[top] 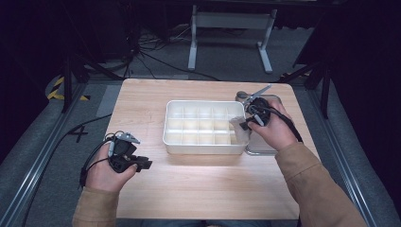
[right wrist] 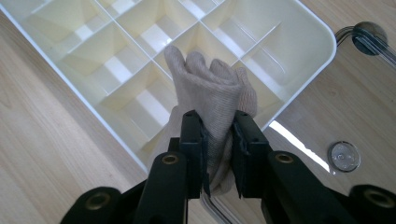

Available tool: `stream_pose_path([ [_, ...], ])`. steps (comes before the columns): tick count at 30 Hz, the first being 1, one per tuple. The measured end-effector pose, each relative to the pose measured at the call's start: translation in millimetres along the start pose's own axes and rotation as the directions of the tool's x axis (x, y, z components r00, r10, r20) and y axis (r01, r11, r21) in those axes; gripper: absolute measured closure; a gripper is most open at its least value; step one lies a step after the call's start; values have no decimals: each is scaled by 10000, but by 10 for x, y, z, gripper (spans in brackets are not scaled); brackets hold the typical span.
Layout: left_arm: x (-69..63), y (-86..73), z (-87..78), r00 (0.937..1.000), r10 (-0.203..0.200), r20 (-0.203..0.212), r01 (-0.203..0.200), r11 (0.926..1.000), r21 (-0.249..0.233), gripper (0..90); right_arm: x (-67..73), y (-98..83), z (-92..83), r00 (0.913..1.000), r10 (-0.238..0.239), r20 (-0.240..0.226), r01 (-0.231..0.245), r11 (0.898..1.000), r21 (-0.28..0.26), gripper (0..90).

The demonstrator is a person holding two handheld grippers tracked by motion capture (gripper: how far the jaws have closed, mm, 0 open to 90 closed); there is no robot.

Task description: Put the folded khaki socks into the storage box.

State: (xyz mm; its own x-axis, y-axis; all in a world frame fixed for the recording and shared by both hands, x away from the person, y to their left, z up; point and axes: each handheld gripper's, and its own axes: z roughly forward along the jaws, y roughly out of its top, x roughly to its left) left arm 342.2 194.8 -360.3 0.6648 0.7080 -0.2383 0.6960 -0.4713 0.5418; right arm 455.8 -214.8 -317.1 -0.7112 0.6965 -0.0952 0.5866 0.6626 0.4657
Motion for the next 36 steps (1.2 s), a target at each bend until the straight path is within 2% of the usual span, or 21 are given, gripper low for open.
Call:
stream_pose_path([
  [12,10,5,-18,9999,32,97,-31,10000,-85,727,38,41,230,9987,-468,191,454,9968,662,756],
  [19,8,7,-14,9999,-14,162,16,9999,-127,727,62,36,327,9987,-506,40,499,9940,974,756],
  [22,9,11,-15,9997,67,227,-63,9998,-162,725,80,32,370,9978,-661,97,645,9911,1167,756],
  [31,13,19,0,9996,101,249,-99,9999,-77,725,90,8,443,9974,-717,96,696,9872,1438,756],
  [36,7,22,15,9995,48,311,-45,10000,-87,723,110,12,465,9958,-897,159,860,9832,1611,758],
])
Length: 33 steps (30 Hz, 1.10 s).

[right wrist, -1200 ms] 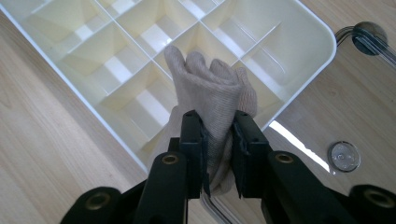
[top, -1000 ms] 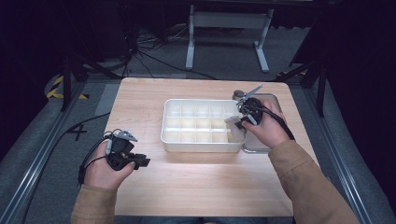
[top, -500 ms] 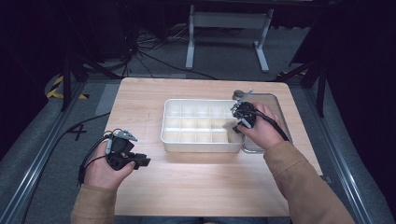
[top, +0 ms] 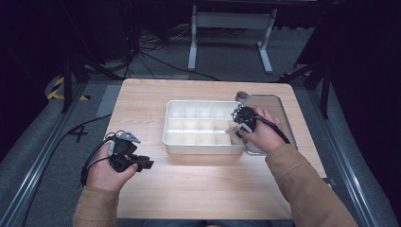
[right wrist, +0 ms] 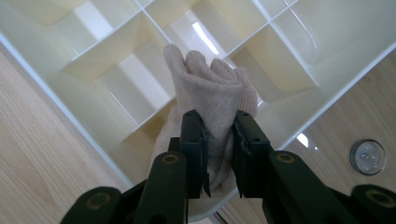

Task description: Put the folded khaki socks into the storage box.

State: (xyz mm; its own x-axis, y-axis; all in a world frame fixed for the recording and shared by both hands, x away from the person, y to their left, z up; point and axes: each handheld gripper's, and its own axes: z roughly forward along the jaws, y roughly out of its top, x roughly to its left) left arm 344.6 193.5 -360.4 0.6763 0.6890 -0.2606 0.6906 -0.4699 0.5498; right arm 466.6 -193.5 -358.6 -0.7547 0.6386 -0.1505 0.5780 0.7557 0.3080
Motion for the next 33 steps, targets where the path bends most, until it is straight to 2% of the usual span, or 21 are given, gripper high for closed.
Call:
stream_pose_path([
  [12,-6,5,4,10000,27,10,-27,10000,-2,723,83,27,96,9992,-377,149,366,9969,698,758],
  [19,-10,9,4,10000,48,13,-48,10000,8,723,103,0,200,9991,-418,55,410,9937,1043,757],
  [28,-14,16,16,10000,79,55,-80,9999,89,723,88,-37,356,9996,-226,-165,247,9900,1387,757],
  [33,-16,17,17,9999,95,71,-95,9999,99,723,101,-29,370,9995,-317,-62,323,9888,1456,748],
])
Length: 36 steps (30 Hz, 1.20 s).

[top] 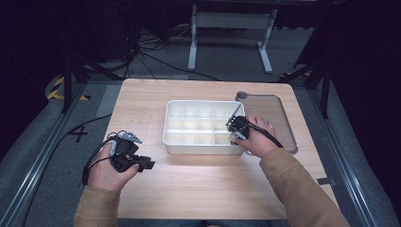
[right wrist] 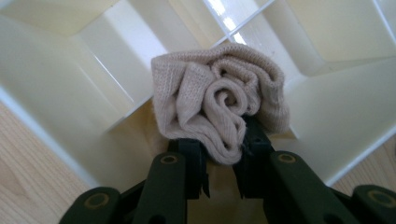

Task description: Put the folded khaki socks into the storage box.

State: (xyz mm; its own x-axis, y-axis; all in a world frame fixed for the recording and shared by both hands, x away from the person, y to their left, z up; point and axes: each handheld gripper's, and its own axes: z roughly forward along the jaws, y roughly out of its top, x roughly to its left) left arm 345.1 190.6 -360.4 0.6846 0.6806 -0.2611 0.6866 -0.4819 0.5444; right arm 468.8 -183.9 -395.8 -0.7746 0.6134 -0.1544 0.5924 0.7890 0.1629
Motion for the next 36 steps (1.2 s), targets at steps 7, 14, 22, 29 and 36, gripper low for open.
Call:
stream_pose_path([
  [7,5,4,0,10000,15,0,-15,10000,24,722,-56,-37,-112,9991,124,-401,-138,9992,-364,668],
  [14,5,4,-7,10000,27,7,-27,10000,13,722,-39,-1,-233,9985,-7,-550,-28,9980,-632,515],
  [22,20,-6,-30,10000,43,-2,-43,10000,-60,722,-23,121,-331,9997,-7,-258,-24,9926,-1215,476],
  [29,26,-11,-37,10000,-7,39,8,9999,-120,719,-87,150,-254,9993,-76,-374,37,9949,-1011,573],
  [36,27,-14,-39,10000,-6,38,7,9999,-107,717,-164,100,-241,9955,327,-886,-371,9981,-487,735],
])
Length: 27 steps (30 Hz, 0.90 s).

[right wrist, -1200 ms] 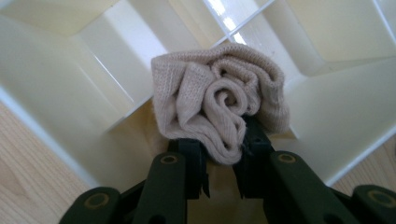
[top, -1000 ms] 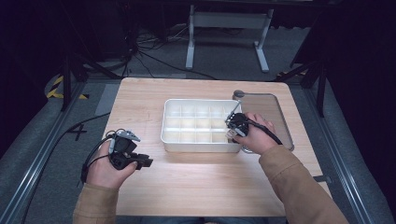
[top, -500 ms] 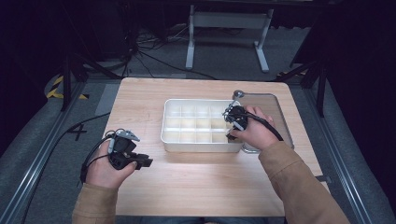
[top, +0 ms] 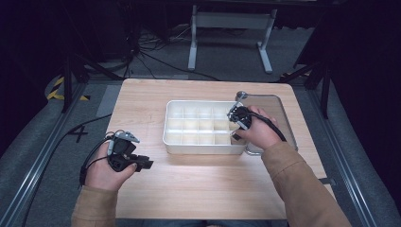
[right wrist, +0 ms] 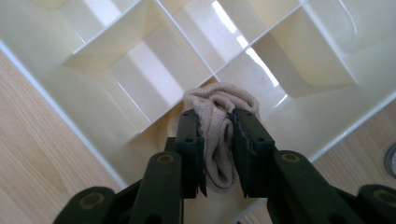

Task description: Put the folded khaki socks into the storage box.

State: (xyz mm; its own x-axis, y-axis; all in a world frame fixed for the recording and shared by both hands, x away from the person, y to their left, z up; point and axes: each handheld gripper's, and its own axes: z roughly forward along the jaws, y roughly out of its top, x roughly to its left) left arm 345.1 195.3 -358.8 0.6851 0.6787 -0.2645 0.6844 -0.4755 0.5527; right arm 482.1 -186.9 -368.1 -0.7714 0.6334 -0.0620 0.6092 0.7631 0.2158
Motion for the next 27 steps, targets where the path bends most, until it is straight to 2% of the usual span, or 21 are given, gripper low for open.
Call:
stream_pose_path([
  [5,-8,6,10,10000,70,15,-70,10000,63,717,-6,-42,58,9992,139,-369,-131,9997,227,760],
  [9,-12,6,8,10000,56,31,-56,10000,72,717,15,-60,152,9989,59,-469,-41,9992,393,763],
  [15,-22,8,-2,10000,94,17,-94,9999,35,715,74,-69,225,9998,-73,-193,83,9987,494,760],
  [19,-40,12,-6,9999,151,41,-151,9999,25,714,78,-82,240,9999,40,-150,-35,9993,364,756],
  [27,-40,22,23,9999,158,65,-159,9998,94,714,56,-138,230,9989,222,-417,-223,9997,-15,719],
])
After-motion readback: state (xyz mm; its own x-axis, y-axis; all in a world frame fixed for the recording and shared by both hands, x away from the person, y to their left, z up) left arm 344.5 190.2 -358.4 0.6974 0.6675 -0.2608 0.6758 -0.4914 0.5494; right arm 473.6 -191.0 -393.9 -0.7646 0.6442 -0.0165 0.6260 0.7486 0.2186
